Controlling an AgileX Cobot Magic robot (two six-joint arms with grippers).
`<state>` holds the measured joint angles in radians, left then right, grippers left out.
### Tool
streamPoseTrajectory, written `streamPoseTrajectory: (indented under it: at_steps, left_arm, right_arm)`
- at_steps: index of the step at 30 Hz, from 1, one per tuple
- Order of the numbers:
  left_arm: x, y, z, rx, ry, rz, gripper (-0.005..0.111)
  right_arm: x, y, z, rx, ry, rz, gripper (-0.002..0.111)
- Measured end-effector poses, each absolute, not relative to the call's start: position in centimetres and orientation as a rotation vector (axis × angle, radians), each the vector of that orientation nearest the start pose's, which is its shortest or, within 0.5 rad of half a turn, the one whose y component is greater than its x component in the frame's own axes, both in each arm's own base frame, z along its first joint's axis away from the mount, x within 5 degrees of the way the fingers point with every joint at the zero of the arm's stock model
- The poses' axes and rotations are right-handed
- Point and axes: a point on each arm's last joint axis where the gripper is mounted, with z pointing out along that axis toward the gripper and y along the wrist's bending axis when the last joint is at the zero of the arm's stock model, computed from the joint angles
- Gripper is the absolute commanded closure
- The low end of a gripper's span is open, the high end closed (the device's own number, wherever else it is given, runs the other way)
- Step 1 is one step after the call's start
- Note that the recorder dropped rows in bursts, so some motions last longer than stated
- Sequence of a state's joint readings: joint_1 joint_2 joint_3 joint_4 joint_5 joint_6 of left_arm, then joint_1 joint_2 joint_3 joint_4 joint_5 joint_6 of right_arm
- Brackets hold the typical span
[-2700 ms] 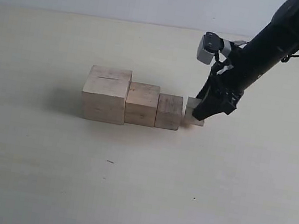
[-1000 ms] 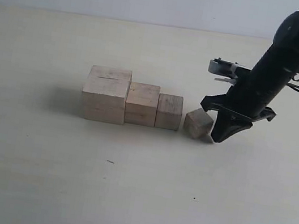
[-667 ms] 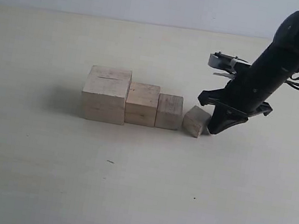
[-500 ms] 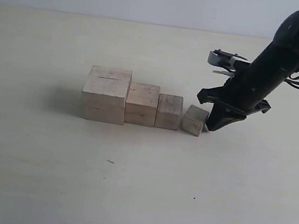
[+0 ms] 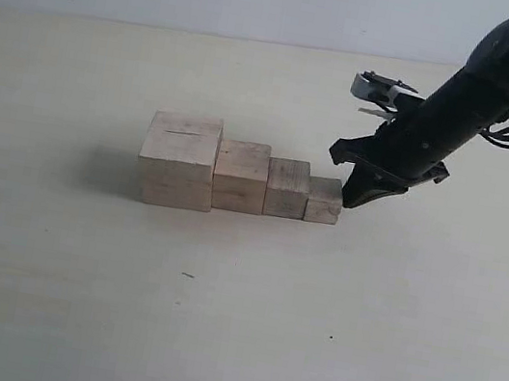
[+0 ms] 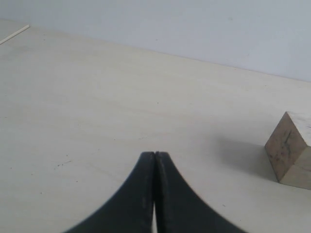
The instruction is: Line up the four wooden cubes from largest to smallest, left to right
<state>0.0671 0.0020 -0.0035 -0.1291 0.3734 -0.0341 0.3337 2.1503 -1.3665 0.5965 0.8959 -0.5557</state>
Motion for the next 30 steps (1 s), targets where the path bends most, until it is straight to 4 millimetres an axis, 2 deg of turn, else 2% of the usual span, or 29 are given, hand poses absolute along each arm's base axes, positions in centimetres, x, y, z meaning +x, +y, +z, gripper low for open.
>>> streamPoseTrajectory:
  at_steps: [9, 20, 30]
  left_arm:
    - [5.29, -0.07, 18.09, -0.172, 1.845, -0.104, 0.107]
    - [5.29, -0.07, 18.09, -0.172, 1.845, -0.104, 0.107]
    - [5.29, -0.07, 18.09, -0.172, 1.845, -0.104, 0.107]
  right_arm:
    - [36.49, 16.66, 10.59, -0.719, 2.967, 0.672, 0.108]
    - [35.69, 16.71, 10.69, -0.644, 3.077, 0.720, 0.108]
    - [35.92, 16.74, 10.66, -0.618, 3.061, 0.709, 0.108]
